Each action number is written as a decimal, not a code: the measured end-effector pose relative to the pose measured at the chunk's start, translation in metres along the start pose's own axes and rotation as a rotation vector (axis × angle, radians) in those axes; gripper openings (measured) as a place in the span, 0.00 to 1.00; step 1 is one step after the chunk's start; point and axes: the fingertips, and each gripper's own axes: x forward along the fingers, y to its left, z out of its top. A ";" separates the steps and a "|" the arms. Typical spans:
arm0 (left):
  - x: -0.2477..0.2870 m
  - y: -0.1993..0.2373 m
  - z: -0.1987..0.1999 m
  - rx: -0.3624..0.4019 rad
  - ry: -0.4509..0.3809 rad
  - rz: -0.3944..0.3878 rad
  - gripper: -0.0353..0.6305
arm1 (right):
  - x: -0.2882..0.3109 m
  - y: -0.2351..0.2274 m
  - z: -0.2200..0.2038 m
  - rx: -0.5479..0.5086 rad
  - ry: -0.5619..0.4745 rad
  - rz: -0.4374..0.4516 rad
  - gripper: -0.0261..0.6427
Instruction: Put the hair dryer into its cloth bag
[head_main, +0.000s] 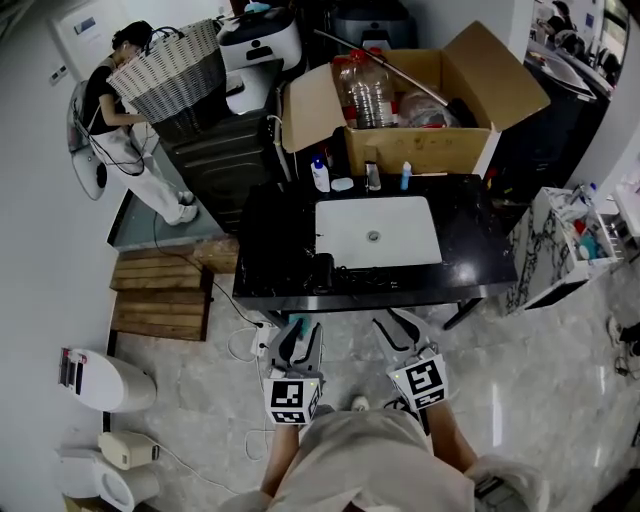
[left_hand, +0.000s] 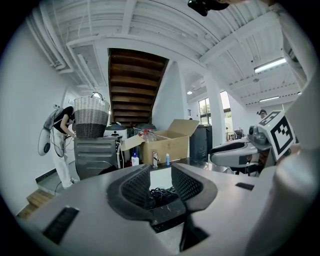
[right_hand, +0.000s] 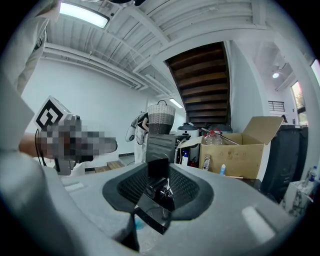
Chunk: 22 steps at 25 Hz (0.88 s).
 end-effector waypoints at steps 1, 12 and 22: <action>0.002 0.001 0.002 0.002 -0.003 0.004 0.25 | 0.002 -0.002 0.000 0.008 -0.001 0.003 0.22; 0.031 0.008 0.011 0.012 -0.012 -0.001 0.25 | 0.025 -0.018 0.003 0.044 -0.012 0.000 0.22; 0.086 0.045 0.009 0.016 -0.005 -0.048 0.24 | 0.083 -0.038 0.005 0.050 0.011 -0.038 0.22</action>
